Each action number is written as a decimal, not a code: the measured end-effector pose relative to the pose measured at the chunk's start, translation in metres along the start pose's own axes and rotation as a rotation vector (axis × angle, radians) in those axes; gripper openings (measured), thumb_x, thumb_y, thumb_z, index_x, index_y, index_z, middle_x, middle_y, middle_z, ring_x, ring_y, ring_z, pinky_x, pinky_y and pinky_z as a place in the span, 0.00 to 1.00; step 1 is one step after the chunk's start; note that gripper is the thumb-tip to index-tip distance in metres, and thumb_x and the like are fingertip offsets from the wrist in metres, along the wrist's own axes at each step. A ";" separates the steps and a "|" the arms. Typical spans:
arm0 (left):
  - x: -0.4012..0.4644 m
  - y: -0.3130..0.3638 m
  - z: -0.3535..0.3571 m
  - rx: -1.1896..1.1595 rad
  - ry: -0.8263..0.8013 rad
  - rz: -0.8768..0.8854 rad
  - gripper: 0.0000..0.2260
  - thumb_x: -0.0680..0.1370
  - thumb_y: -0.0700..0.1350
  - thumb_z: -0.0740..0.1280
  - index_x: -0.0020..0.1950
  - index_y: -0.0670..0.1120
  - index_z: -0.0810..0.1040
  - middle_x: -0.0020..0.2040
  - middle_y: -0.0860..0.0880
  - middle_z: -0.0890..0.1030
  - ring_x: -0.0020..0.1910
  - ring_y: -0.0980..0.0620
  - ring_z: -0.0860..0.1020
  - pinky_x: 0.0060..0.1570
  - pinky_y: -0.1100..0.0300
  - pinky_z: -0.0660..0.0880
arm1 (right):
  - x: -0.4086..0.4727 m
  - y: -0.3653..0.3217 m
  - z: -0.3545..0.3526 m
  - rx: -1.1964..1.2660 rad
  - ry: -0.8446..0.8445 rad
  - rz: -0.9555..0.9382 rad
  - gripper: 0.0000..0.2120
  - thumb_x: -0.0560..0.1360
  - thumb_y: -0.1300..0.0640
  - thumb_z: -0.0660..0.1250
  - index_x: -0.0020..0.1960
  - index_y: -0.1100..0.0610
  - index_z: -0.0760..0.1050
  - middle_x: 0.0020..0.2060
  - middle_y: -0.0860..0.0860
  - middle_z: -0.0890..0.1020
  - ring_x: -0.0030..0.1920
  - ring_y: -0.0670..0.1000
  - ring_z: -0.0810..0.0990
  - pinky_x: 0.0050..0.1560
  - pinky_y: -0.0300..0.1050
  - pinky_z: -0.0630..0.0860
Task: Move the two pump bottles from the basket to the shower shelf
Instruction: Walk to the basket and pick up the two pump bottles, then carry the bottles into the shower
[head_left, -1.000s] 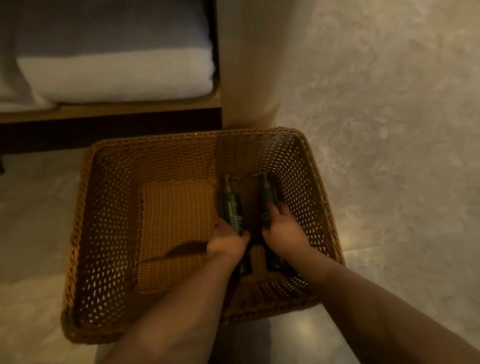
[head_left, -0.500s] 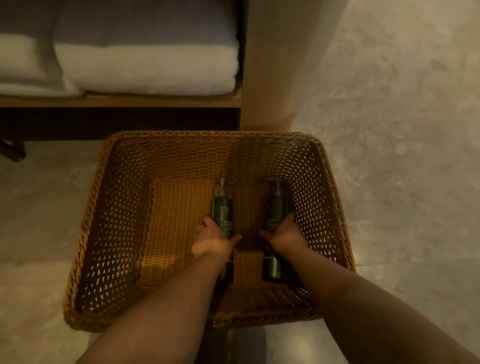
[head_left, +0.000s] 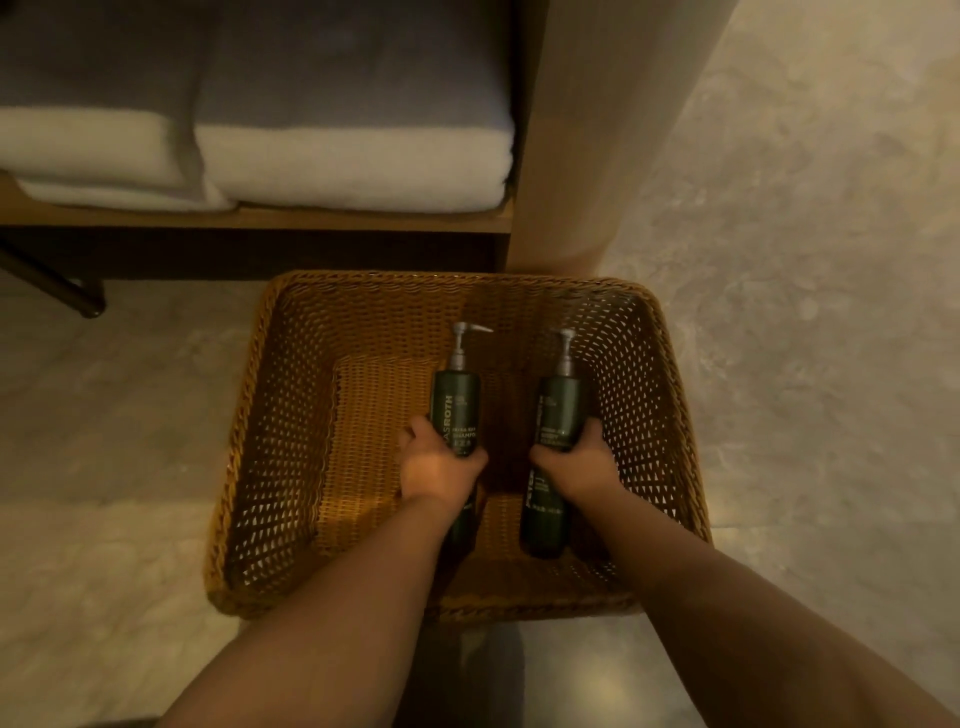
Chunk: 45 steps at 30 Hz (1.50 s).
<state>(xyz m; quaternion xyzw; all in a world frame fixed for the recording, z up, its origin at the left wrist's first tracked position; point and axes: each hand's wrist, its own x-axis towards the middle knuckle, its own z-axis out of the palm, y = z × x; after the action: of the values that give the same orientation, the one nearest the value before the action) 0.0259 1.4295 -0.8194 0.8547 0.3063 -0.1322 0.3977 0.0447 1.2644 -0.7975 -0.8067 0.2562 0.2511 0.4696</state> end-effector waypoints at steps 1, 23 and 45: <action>-0.009 0.006 -0.012 -0.028 0.003 -0.004 0.30 0.66 0.48 0.76 0.61 0.43 0.64 0.57 0.41 0.72 0.55 0.41 0.72 0.51 0.45 0.74 | -0.013 -0.009 -0.005 0.031 0.003 -0.016 0.32 0.69 0.56 0.73 0.67 0.55 0.61 0.56 0.55 0.77 0.50 0.54 0.76 0.52 0.53 0.76; -0.340 0.133 -0.406 -0.348 0.216 0.023 0.28 0.64 0.51 0.78 0.56 0.53 0.65 0.48 0.52 0.77 0.44 0.57 0.78 0.40 0.59 0.73 | -0.426 -0.272 -0.138 0.055 -0.177 -0.321 0.33 0.66 0.58 0.75 0.63 0.44 0.61 0.51 0.37 0.75 0.50 0.38 0.75 0.55 0.45 0.71; -0.603 0.082 -0.542 -0.640 1.045 -0.268 0.26 0.64 0.53 0.77 0.55 0.57 0.66 0.45 0.58 0.77 0.41 0.64 0.77 0.34 0.69 0.69 | -0.679 -0.361 -0.062 -0.251 -0.846 -0.818 0.37 0.67 0.58 0.75 0.69 0.42 0.60 0.57 0.39 0.74 0.61 0.45 0.72 0.61 0.52 0.69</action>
<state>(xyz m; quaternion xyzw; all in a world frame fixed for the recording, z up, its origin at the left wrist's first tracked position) -0.4011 1.5489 -0.1357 0.5992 0.5894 0.3527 0.4113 -0.2154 1.4847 -0.1051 -0.7191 -0.3158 0.3774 0.4907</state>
